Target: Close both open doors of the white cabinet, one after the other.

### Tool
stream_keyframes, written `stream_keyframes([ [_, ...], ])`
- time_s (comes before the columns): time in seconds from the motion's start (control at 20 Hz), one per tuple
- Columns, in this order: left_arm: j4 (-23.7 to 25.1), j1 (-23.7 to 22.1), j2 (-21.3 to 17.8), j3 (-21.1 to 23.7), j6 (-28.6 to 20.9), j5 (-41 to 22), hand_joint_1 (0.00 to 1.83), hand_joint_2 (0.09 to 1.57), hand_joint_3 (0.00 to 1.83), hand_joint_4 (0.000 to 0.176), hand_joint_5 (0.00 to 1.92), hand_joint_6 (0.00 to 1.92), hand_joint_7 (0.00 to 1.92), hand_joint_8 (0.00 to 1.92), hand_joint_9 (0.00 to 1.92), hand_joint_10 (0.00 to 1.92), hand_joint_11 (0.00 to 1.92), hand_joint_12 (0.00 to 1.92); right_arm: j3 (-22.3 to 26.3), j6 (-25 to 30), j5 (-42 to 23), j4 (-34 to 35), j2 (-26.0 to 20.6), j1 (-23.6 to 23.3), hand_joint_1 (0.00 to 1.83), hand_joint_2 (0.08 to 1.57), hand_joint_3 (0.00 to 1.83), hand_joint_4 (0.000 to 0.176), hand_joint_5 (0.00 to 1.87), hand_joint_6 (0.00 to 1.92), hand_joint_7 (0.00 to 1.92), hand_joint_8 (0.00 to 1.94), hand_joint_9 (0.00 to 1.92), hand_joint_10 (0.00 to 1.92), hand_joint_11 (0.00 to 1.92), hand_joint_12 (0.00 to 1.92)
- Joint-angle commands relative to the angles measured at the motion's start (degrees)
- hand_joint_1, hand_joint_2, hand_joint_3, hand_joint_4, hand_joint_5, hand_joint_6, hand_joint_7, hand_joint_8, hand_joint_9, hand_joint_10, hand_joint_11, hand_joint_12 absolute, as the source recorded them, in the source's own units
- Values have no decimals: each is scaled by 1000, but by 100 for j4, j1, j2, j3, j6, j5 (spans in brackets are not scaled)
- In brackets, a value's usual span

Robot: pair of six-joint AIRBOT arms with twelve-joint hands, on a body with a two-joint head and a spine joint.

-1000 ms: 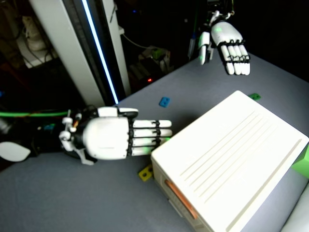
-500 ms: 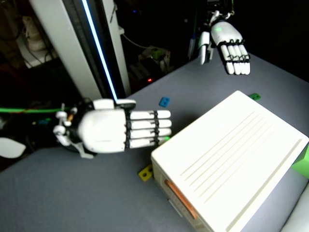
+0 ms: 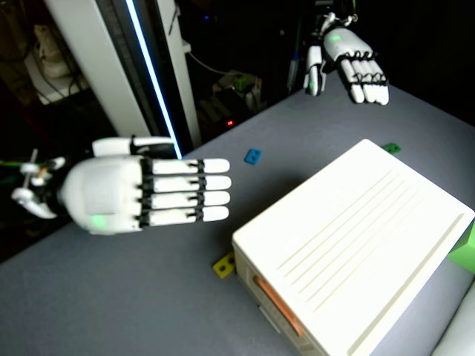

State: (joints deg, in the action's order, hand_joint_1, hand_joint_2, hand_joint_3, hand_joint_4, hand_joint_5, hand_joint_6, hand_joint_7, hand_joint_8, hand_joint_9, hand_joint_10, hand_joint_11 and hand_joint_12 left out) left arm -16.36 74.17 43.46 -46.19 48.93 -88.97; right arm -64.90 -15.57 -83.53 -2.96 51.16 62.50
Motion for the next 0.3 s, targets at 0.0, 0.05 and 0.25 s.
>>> stream_keyframes([
  [0.0, -69, -40, 25, -39, -79, -948, 169, 1433, 0, 0, 94, 9, 61, 11, 50, 13, 22, 15, 13, -43, -961, 332, 3, 0, 225, 1491, 0, 0, 167, 5, 99, 3, 59, 1, 0, 130],
  [0.05, -79, -43, 31, -64, -137, -1006, 125, 1441, 2, 0, 65, 4, 11, 1, 9, 2, 4, 2, 13, -60, -1106, 472, 36, 31, 300, 1498, 0, 0, 186, 7, 90, 3, 39, 5, 0, 25],
  [0.25, -126, -106, 70, -201, -404, -1024, 484, 1366, 16, 0, 75, 2, 0, 0, 0, 0, 0, 0, -136, -81, -1487, 879, 197, 68, 491, 1462, 0, 0, 243, 8, 146, 7, 95, 11, 43, 29],
])
